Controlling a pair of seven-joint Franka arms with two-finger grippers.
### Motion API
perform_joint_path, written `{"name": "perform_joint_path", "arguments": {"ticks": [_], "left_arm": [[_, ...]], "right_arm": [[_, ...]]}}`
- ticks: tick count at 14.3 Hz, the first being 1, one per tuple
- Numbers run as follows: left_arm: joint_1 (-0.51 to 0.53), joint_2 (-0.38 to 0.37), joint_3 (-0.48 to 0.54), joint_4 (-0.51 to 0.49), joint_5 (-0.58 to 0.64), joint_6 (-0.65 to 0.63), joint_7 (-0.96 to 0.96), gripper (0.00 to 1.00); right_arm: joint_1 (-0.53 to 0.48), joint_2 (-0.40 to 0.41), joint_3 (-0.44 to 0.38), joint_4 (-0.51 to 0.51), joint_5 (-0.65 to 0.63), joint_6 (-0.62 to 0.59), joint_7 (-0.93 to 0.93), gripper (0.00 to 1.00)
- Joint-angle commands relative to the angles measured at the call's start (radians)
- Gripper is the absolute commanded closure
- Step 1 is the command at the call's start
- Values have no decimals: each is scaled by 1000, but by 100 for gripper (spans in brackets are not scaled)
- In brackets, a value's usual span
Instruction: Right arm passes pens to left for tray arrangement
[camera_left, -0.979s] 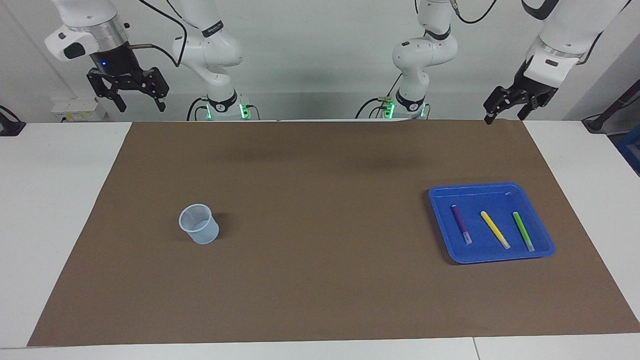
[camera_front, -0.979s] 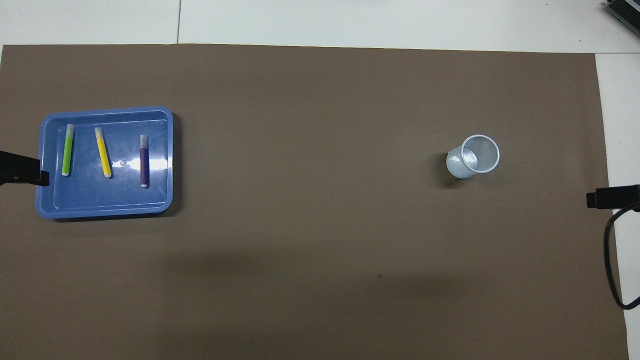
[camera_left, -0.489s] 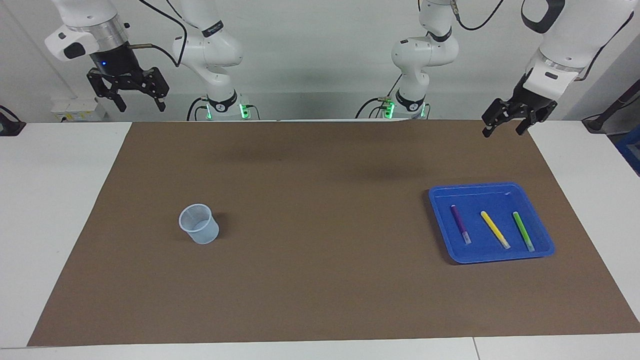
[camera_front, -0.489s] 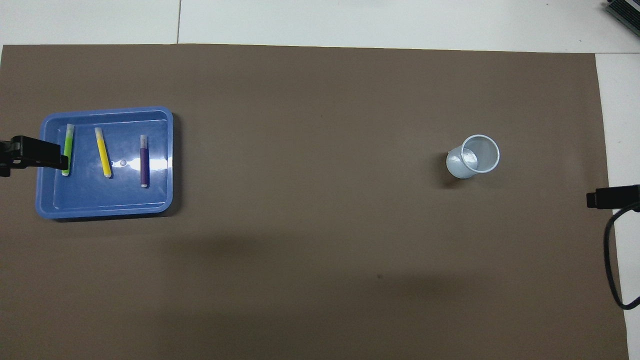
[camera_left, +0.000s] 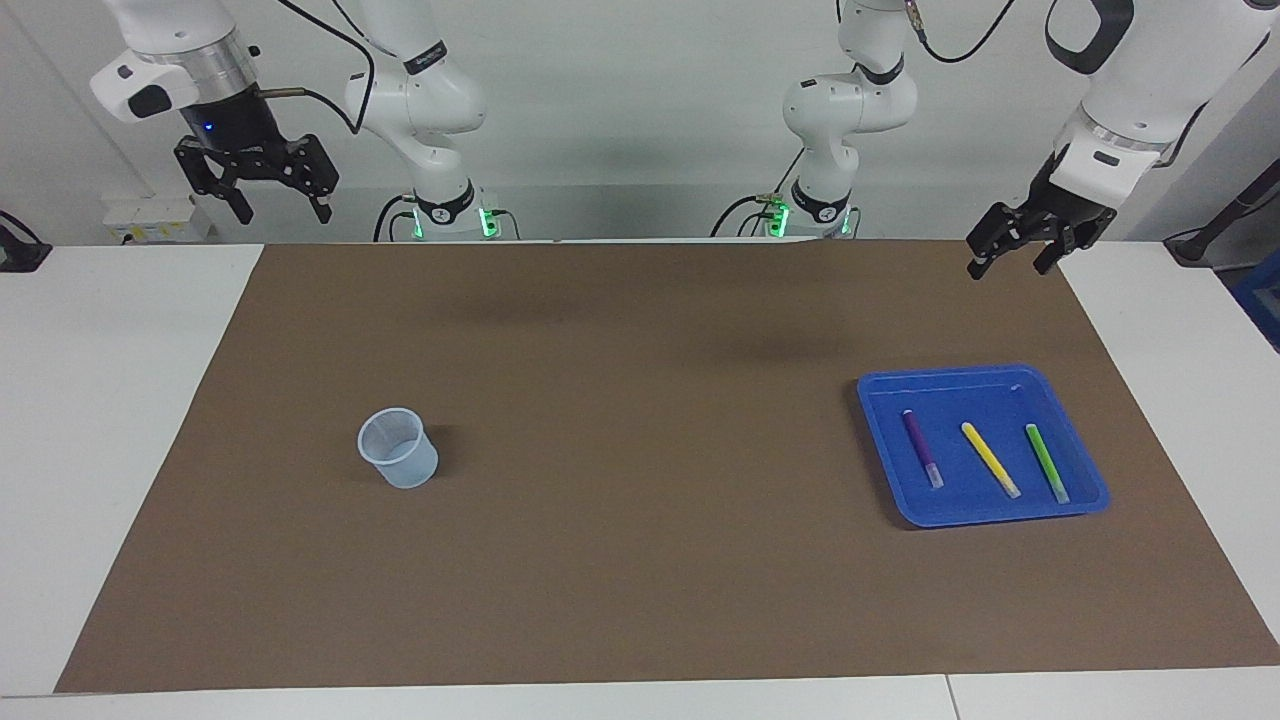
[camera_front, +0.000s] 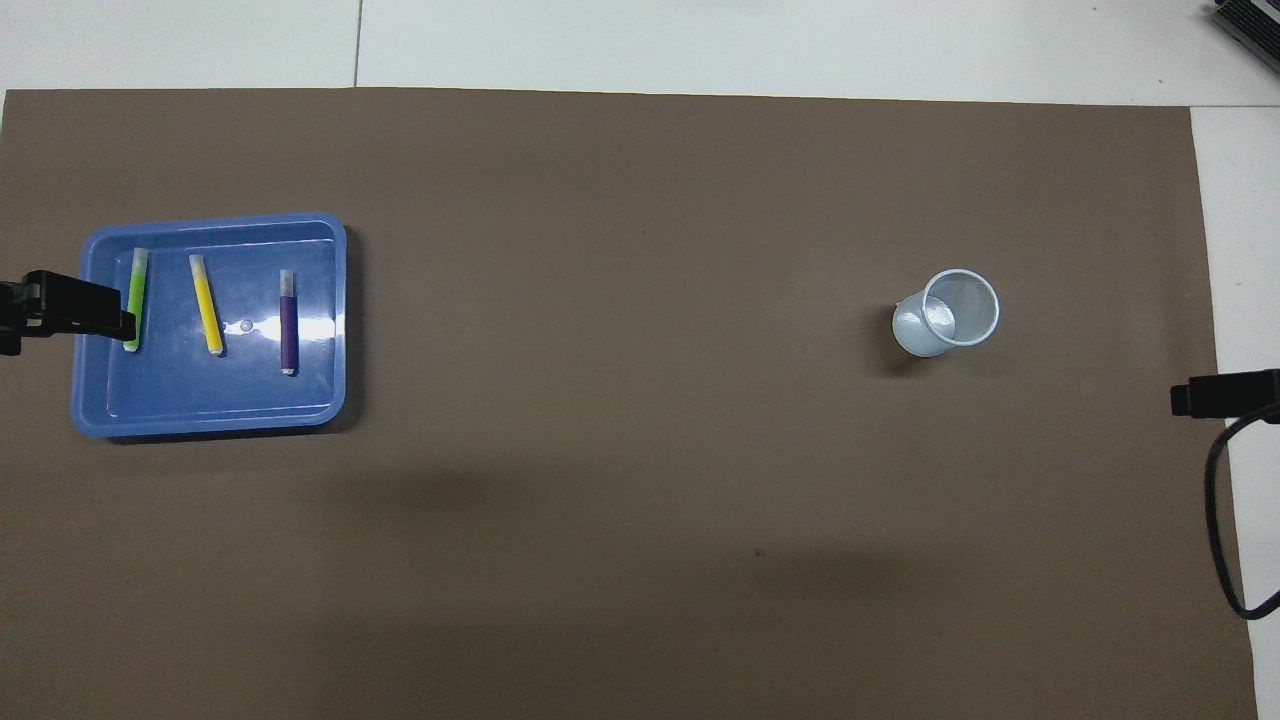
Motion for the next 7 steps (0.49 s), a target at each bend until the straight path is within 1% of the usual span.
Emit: {"name": "perform_joint_path", "arguments": {"ticks": [1,3,6,7], "left_arm": [[2,-3,3,11,7,-20,-2,0],[4,-3,3,10,7,-15,-2,0],[2,-4,3,13,8,-18,-3,0],[2,-9,3,14,8,-21,-5,0]], "right_arm": [[-7,-17,1,-11,-1,-40,-21,0],[-4,-18,9,-11,0,-43,-25,0],[52,-21,15,-21,5,-25,-24,0],[54,-21,16,-32,5,-14,-22,0]]}}
